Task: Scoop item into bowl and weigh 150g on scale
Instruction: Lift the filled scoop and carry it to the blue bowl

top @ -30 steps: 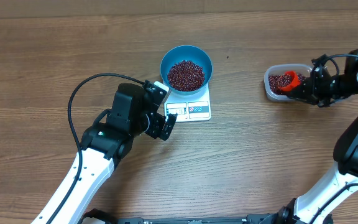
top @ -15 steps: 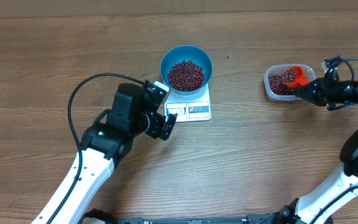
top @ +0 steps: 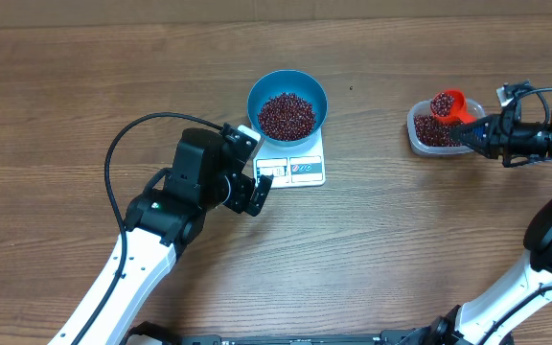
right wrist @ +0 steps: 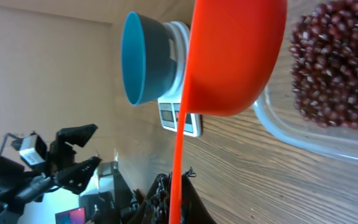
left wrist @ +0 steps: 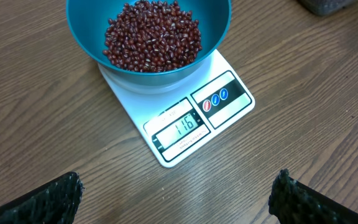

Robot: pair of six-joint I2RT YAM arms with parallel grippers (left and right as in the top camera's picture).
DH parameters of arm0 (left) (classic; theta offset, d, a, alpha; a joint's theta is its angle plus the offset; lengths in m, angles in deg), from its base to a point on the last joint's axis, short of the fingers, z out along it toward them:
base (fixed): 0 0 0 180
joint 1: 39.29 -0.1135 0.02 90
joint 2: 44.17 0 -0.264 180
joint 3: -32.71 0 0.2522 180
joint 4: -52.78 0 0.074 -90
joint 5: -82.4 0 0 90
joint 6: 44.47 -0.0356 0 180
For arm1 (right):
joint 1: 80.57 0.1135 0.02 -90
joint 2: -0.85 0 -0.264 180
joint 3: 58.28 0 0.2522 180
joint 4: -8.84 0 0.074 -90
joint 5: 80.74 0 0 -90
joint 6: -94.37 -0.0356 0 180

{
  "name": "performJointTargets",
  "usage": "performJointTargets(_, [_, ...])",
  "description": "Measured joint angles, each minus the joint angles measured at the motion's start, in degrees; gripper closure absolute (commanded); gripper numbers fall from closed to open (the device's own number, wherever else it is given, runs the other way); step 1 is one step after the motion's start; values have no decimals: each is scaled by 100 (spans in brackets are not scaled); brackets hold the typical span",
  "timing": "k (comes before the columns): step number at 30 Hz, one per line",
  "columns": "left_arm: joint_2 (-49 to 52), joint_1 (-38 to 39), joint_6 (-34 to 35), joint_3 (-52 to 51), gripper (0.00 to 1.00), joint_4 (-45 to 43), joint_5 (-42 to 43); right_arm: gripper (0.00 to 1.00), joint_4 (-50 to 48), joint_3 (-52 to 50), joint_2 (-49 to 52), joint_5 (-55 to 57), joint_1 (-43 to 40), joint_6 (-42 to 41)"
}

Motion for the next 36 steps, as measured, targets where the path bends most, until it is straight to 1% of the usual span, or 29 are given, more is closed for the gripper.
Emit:
performJointTargets(5, [0, 0, 0, 0, 0, 0, 0, 96, 57, 0, 0, -107, 208, 59])
performJointTargets(12, [0, 0, 0, 0, 0, 0, 0, 96, 9, 0, 0, -286, 925, 83])
performJointTargets(21, [0, 0, 0, 0, 0, 0, 0, 96, -260, -2, 0, -820, 1759, -20])
performJointTargets(27, [0, 0, 0, 0, 1, 2, 0, 96, -946, -4, 0, -905, 2282, -610])
performJointTargets(32, [0, 0, 0, 0, 0, 0, 0, 96, -1567, 85, 11, -782, 2778, -1478])
performJointTargets(36, [0, 0, 0, 0, 1, 0, 0, 96, -1810, 313, 11, -485, 3099, -2068])
